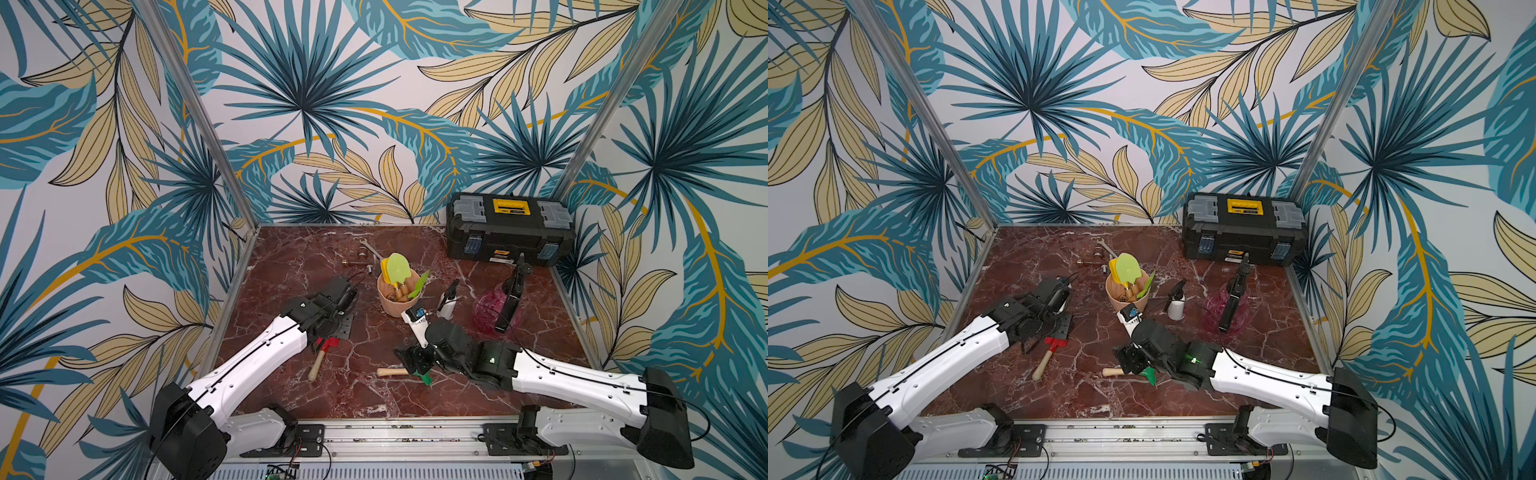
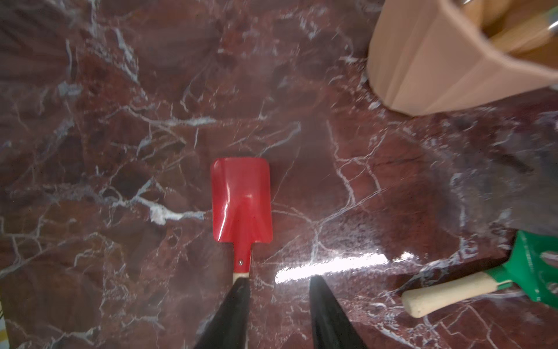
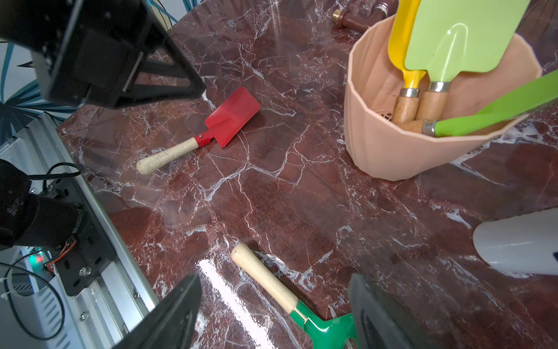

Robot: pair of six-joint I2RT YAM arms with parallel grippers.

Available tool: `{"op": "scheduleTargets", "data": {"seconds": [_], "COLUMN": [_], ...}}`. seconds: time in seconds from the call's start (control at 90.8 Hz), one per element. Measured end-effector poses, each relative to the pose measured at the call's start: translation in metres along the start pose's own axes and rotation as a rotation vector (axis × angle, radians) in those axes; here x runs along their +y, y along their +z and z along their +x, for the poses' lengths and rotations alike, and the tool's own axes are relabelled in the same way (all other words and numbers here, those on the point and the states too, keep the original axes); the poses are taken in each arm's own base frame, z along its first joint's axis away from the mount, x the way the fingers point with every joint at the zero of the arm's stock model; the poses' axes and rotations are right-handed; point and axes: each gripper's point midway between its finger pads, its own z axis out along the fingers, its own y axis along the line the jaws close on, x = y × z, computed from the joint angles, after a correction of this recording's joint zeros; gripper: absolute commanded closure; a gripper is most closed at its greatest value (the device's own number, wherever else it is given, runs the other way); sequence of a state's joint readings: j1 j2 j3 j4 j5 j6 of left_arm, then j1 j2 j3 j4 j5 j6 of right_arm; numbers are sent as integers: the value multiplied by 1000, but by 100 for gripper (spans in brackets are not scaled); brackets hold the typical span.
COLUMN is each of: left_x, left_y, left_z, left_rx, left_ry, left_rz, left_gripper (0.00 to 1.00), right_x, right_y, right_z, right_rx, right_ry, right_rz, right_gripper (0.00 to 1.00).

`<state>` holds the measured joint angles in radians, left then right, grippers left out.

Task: Organize the gardening tools
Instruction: Pick up the gardening tool from the center of the board.

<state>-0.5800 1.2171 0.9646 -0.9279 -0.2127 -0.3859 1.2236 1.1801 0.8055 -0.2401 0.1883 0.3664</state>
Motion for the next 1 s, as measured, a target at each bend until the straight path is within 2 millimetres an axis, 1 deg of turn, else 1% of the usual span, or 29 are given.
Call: {"op": "scheduleTargets", "data": {"seconds": [0.066,0.154,0.22,0.286,0.385,0.473,0.606,0.661,0.738,1.002], "left_x": [7,13,14,16,21,25,33,35,37,37], "left_y": [13,31,41,48,57,65,79,84,89,94], "left_z": [20,47,60,66,68,70,79,81,83,77], "left_rx": [61,150,202,230,252,268,308,323,336,317], "left_ry": [-9,-14,-19,-28,-46,-65,-77,-77,-78,-94], "left_rz": [-28,-49,-60,-76,-111,-136,-179,-193,-204,-191], "left_gripper": [59,58,57,55,52,52,52,55,60,85], "right_x": [1,2,3,3,4,4,2,1,1,1], "right_y": [1,1,1,1,1,2,3,3,4,3], "right_z": [2,4,4,4,5,7,11,13,14,14], "right_rx": [7,14,16,17,18,23,31,35,37,35], "right_ry": [-5,-13,-18,-23,-25,-25,-26,-27,-26,-26], "right_rz": [-8,-19,-25,-29,-32,-33,-30,-28,-28,-28], "right_gripper": [18,19,19,19,19,19,20,22,23,26]}}
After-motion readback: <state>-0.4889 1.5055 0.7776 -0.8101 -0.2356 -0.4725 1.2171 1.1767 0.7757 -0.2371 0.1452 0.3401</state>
